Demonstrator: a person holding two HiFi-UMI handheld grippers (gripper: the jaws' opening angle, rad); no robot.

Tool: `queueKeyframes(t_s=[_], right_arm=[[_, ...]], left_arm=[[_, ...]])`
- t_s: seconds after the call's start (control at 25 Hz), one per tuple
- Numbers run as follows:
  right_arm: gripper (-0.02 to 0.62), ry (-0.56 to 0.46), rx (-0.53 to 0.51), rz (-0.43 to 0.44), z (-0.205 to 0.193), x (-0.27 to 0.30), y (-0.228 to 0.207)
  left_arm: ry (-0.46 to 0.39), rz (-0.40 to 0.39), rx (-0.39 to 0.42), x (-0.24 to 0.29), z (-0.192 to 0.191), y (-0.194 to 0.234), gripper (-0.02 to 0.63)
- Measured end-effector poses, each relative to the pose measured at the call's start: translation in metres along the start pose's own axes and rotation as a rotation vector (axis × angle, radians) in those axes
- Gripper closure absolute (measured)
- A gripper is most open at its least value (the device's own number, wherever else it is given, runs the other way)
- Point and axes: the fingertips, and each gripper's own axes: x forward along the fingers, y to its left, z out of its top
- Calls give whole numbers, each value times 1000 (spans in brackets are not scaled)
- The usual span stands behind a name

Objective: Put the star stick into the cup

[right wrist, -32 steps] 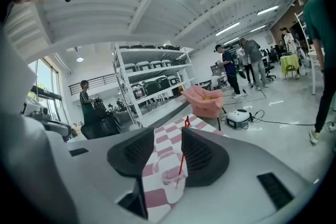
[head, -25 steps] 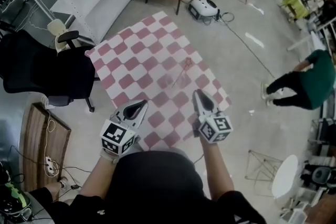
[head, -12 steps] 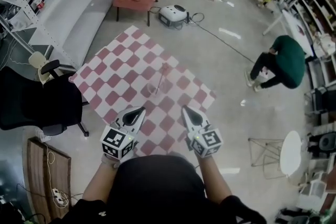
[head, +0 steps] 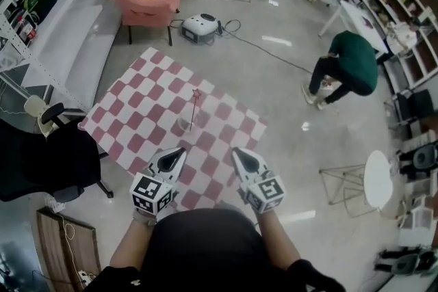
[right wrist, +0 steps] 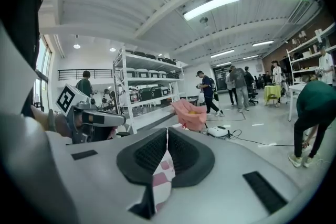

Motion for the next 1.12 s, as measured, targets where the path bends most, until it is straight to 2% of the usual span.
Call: queueKeyframes(t_s=[0.6,1.12], right_arm=[[578,13,21,-78,-8,-10,-3],[578,4,5,-102,-9,-7,-11]], left_arm=[[12,-66,14,8,-1,-8,562],[11,-71,15,10,0,-2,563]])
